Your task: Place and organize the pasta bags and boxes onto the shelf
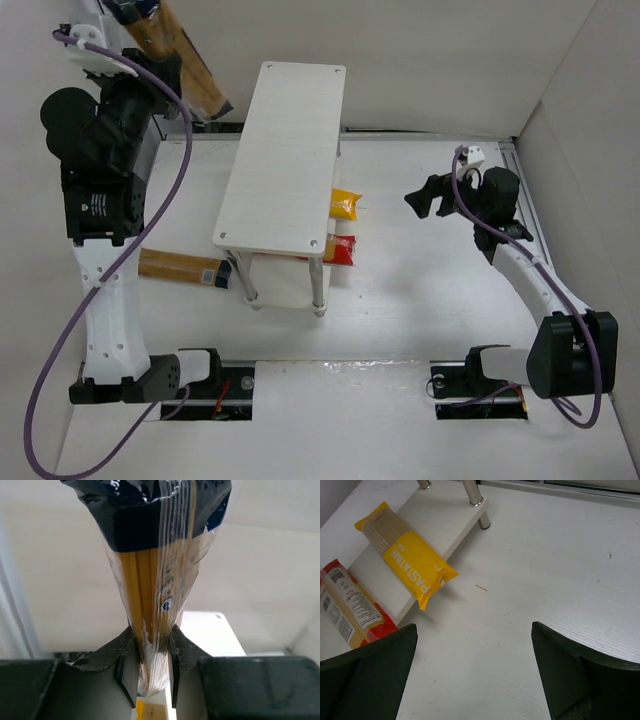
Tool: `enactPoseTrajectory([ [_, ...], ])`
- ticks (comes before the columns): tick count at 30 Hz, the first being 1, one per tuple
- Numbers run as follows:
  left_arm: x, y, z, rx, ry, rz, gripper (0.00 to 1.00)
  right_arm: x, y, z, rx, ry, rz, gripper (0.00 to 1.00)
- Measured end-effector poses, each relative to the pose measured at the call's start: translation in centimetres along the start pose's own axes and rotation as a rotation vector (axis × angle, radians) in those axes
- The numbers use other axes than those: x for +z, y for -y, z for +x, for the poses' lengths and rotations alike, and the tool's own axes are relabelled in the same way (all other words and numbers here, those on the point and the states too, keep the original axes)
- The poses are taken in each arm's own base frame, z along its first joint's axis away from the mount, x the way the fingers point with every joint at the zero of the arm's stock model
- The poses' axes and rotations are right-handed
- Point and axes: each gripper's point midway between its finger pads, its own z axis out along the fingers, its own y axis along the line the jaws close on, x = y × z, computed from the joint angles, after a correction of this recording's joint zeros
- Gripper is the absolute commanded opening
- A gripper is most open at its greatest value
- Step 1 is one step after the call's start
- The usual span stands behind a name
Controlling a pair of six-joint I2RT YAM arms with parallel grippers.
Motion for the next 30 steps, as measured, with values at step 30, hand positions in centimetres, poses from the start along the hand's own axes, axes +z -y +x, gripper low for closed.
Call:
enactPoseTrajectory([
  [30, 6.4, 5.6, 16.1, -0.996, -0.384, 0.142, 0.00, 0.4, -1.8, 0.3, -0.024, -0.011, -0.048, 1.00],
])
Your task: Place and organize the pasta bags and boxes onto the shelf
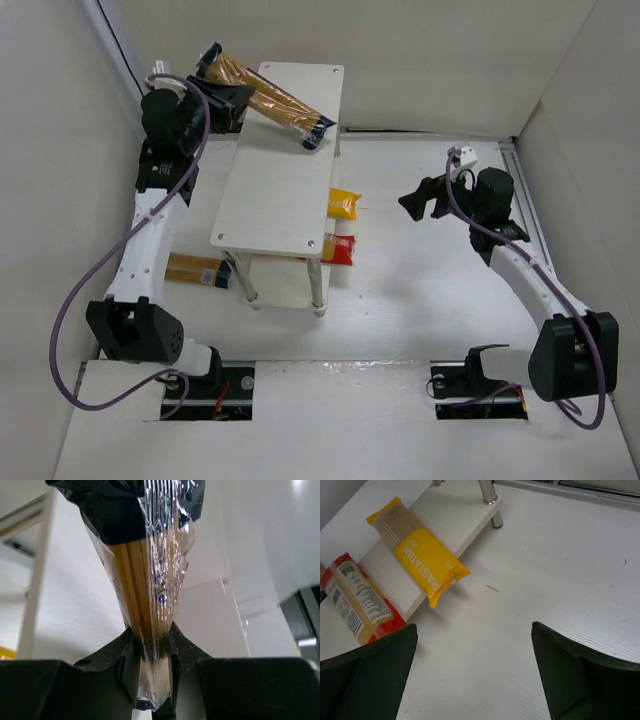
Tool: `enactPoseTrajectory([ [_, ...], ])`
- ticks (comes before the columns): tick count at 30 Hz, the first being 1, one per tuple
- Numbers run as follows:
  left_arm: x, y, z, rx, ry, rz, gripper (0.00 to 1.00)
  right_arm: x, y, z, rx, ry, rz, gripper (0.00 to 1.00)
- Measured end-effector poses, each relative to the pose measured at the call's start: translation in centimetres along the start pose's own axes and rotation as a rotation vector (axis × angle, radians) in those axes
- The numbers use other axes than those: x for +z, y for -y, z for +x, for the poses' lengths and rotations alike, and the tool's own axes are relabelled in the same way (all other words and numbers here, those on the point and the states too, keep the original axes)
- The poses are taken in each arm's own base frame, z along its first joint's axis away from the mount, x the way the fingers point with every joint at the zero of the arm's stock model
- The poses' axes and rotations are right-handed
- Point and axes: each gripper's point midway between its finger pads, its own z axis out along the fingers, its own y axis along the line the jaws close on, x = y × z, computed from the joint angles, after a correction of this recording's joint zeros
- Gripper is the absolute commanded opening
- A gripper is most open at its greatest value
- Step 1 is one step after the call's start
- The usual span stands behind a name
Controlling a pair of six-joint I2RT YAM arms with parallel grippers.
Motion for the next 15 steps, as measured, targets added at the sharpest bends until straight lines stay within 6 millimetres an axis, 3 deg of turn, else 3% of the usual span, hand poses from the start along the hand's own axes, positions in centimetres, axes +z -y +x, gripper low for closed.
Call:
enactPoseTrajectory([
  [2, 0.6, -2.8, 0.7, -0.091, 0.041, -0.110, 0.00, -0.1, 0.0, -0.2, -0.003, 0.005, 0.003, 1.00],
  [4, 1.0, -4.0, 1.3, -0.151, 0.080, -0.174, 0.00, -0.2, 0.0, -0.3, -0.004, 0.009, 0.007, 1.00],
  [15, 1.6, -5.1, 3.5, -0.240, 0.204, -0.301, 0.00, -0.6, 0.6, 0.3, 0.004, -0.001, 0.053, 1.00],
])
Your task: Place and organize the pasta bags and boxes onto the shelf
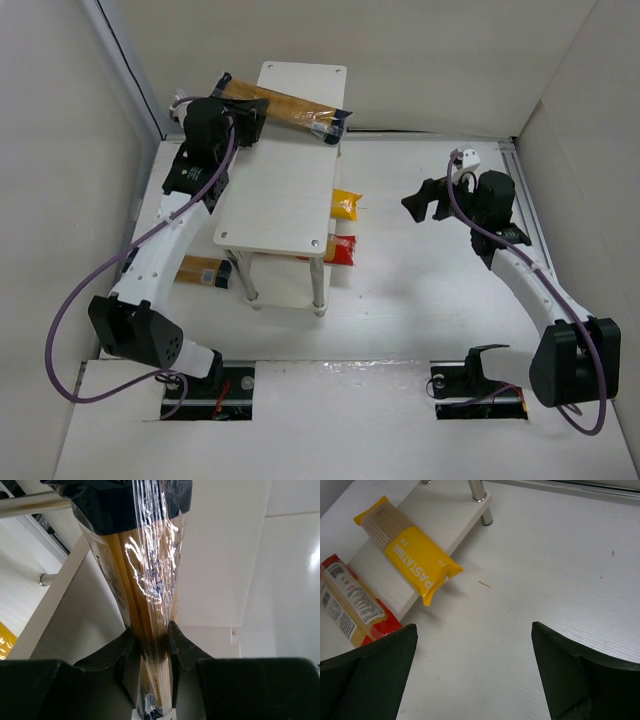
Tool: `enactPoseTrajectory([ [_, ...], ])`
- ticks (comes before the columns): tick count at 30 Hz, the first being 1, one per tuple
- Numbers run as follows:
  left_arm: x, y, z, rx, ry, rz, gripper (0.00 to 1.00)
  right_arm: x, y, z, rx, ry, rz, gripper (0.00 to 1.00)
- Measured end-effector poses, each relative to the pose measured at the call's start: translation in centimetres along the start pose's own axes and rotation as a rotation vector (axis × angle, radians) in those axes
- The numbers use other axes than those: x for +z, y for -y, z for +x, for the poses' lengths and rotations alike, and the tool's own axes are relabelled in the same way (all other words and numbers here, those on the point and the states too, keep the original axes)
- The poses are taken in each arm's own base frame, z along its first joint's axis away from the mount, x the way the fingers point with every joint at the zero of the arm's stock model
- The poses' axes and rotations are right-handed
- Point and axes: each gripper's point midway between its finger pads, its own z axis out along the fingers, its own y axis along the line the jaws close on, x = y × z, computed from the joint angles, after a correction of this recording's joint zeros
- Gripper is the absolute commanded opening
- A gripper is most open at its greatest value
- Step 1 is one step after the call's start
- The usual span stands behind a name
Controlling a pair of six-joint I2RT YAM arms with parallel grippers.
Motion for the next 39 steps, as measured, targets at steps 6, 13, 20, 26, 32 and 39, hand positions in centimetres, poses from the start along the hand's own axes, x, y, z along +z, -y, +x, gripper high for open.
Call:
enactPoseTrajectory([
  [6, 0.2, 0.7, 0.6, 0.007, 0.008, -0.029, 0.05, 0.0, 0.2, 0.0, 0.001, -0.001, 0.011, 1.00],
  [13, -0.4, 0.6, 0.5, 0.058, 0.019, -0.013, 0.58, -0.1, 0.5, 0.3, 0.007, -0.011, 0.030, 1.00],
  [20, -6.2, 3.7, -1.5, 0.098, 0.083, 0.095, 0.94, -0.1, 0.5, 0.3, 0.007, -0.012, 0.031, 1.00],
  [26, -12.3, 5.4, -3.3, 0.229, 0.140, 0.162, 1.00, -0.1, 0.4, 0.3, 0.008, -0.013, 0.028, 1.00],
  [32, -13.3, -1.3, -7.5, 0.325, 0.325, -0.153, 1.00, -0.1, 0.4, 1.1, 0.015, -0.029, 0.026, 1.00],
  [39, -11.6, -17.2, -15.9, 0.320, 0.438, -0.731, 1.00, -0.8, 0.3, 2.3, 0.023, -0.055, 0.041, 1.00],
])
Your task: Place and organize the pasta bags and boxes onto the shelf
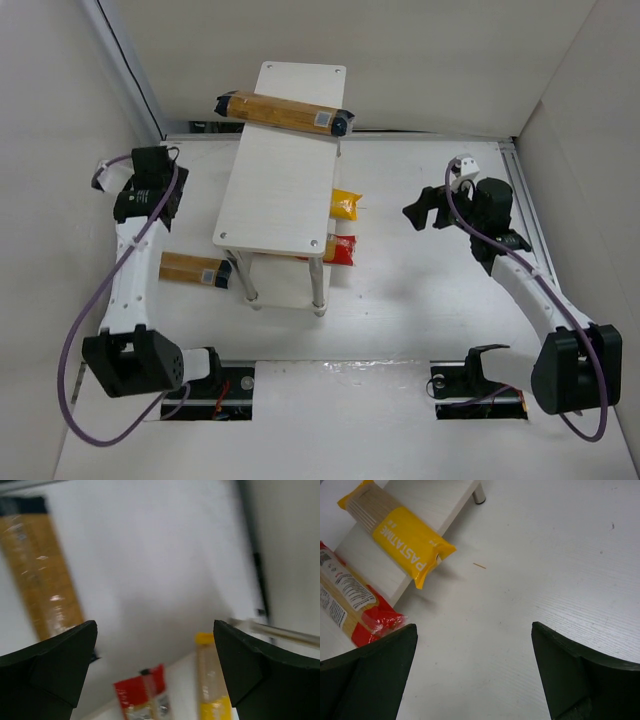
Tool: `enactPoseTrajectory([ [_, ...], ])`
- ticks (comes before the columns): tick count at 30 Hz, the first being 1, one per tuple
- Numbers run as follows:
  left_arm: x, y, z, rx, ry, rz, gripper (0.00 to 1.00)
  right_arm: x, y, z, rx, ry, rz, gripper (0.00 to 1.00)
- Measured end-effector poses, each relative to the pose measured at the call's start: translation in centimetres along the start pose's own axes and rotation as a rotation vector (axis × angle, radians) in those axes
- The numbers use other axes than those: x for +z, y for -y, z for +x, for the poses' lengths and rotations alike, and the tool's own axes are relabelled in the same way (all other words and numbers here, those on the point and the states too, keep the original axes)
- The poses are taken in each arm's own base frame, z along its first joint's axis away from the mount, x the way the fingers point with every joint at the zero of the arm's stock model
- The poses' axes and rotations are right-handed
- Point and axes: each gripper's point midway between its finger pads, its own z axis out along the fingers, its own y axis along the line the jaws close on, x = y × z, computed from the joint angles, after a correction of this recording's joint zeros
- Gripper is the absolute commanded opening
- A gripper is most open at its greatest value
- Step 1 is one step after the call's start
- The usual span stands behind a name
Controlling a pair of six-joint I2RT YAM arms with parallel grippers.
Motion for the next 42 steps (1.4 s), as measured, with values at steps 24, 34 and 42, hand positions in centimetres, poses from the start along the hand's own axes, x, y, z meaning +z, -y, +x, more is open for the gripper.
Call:
enactPoseTrajectory([
  [24, 12.1, -22.8, 11.8, -0.036, -0.348, -0.631, 1.00, 0.1, 2.3, 0.7, 0.003, -0.016, 0.121, 1.00],
  [34, 13.4, -22.3, 11.6, -0.028, -0.326, -0.599, 0.94, -0.3, 2.4, 0.2, -0.004, 0.003, 0.138, 1.00],
  [42, 13.8, -21.3, 10.7, -0.031, -0.299, -0.568, 0.00, -0.4, 2.7, 0.5, -0.001, -0.004, 0.152, 1.00],
])
